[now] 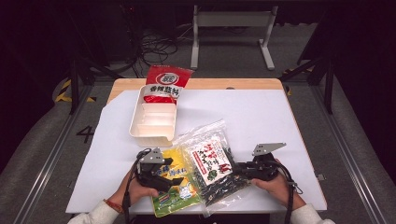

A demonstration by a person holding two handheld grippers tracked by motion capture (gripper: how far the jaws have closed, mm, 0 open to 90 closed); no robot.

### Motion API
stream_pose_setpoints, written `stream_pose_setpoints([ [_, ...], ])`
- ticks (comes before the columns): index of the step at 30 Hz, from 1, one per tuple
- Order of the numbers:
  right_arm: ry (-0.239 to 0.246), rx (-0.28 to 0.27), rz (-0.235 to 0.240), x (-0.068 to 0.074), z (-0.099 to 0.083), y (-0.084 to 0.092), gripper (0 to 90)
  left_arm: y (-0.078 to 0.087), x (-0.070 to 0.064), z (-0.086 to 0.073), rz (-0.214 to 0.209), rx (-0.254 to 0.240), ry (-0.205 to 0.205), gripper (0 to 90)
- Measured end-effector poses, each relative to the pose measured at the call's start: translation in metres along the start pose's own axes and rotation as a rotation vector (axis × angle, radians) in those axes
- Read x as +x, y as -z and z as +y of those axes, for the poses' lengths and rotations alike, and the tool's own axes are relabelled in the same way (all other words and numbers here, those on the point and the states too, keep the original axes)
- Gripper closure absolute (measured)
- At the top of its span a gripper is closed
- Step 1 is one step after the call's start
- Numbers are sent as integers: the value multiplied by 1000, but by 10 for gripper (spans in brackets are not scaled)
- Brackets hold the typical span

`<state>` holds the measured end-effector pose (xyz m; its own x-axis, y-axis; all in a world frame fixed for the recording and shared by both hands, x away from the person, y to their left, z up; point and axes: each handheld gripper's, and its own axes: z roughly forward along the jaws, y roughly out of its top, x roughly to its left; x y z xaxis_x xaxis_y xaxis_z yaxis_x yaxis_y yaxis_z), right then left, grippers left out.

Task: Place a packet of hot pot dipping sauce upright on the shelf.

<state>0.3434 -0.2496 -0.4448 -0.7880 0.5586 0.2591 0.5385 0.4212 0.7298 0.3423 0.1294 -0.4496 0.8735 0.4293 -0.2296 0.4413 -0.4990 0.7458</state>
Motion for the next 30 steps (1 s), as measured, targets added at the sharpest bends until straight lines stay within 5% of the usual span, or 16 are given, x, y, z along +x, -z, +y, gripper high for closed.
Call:
stream_pose_setpoints([
  [4,17,-20,-4,0,-2,0,722,-16,3,8,-77,13,69,162],
  [9,36,-29,-10,1,-3,0,720,-31,7,18,-110,38,108,150],
  [16,54,-45,-16,3,-3,1,718,-39,6,28,-110,47,113,171],
  [19,70,-59,-20,5,-2,1,717,-40,2,36,-96,-4,86,175],
  [22,76,-72,-25,7,-1,4,723,-37,2,41,-74,-54,88,270],
  [30,95,-111,-40,12,3,10,734,-32,-7,57,-153,-215,-3,590],
])
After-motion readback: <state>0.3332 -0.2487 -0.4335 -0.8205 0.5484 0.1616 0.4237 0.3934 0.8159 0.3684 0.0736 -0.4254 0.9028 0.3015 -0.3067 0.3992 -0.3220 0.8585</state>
